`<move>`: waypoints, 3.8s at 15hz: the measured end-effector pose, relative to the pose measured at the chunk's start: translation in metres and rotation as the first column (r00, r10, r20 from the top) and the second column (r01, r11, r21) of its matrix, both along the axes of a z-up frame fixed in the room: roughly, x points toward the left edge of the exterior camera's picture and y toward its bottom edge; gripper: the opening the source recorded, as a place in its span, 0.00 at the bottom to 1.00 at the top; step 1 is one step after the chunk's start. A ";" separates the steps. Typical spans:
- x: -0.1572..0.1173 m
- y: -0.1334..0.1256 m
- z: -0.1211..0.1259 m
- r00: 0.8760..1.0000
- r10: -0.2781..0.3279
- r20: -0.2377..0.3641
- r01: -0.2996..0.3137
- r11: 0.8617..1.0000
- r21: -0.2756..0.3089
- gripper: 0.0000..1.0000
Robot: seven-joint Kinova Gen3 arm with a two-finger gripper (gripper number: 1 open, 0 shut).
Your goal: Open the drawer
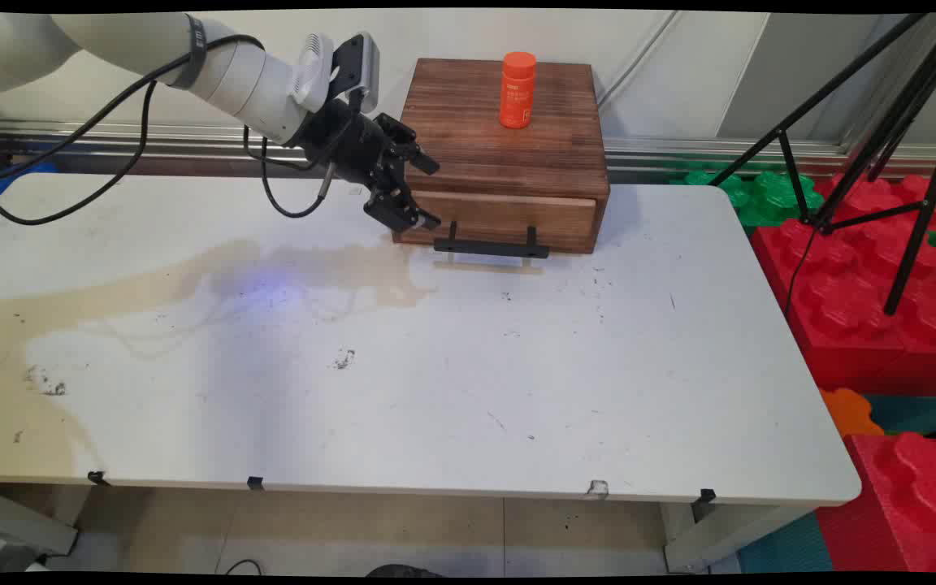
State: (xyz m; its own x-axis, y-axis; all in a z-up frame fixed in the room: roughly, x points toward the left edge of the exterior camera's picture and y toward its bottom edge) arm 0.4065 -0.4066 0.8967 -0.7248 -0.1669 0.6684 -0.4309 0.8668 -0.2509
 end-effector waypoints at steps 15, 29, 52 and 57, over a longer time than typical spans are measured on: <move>-0.036 -0.034 -0.044 0.991 -0.094 0.097 0.092 0.995 0.023 1.00; -0.058 -0.048 -0.087 0.975 -0.130 0.182 0.120 0.991 0.061 1.00; -0.080 -0.029 -0.109 0.953 -0.195 0.231 0.183 0.980 0.072 1.00; -0.088 -0.018 -0.110 0.956 -0.197 0.218 0.184 0.980 0.080 1.00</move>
State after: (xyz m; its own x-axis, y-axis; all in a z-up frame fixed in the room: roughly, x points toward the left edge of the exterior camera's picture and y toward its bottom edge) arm 0.3189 -0.4247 0.7870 -0.8767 -0.0452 0.4789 -0.1953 0.9433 -0.2686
